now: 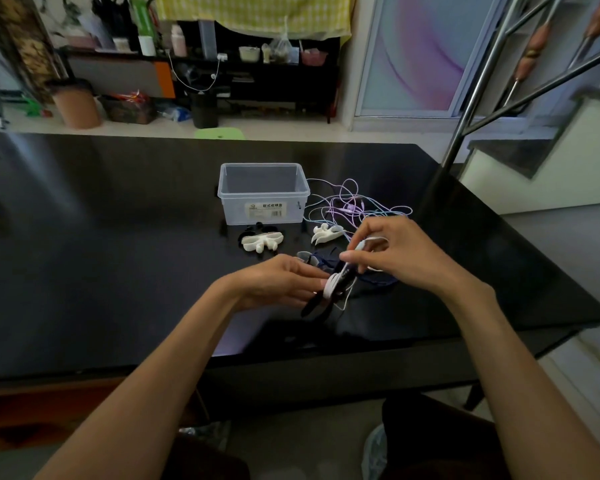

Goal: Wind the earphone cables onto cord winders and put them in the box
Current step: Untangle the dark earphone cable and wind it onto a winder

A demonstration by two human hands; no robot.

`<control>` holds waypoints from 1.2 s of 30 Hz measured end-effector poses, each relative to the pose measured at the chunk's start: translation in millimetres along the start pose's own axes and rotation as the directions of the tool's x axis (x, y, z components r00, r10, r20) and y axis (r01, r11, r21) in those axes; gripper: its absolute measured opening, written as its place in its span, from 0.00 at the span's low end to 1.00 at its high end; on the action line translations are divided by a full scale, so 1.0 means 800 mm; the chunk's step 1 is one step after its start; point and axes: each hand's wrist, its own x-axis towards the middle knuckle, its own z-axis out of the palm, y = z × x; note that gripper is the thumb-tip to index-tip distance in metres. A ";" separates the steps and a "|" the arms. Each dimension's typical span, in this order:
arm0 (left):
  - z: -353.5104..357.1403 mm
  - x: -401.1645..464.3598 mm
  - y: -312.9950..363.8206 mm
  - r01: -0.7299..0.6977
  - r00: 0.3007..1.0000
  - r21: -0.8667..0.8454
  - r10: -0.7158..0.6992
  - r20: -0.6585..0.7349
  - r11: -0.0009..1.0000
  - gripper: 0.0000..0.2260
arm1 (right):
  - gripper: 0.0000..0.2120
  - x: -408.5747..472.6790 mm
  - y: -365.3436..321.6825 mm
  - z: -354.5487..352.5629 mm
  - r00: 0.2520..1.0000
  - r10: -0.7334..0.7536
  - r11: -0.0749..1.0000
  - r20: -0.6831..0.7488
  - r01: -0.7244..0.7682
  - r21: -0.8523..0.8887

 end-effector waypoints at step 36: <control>0.008 0.013 0.003 -0.102 0.974 -0.379 0.015 -0.225 0.920 0.11 | 0.03 0.010 0.006 0.038 0.960 0.208 0.884 -0.186 -0.103 0.457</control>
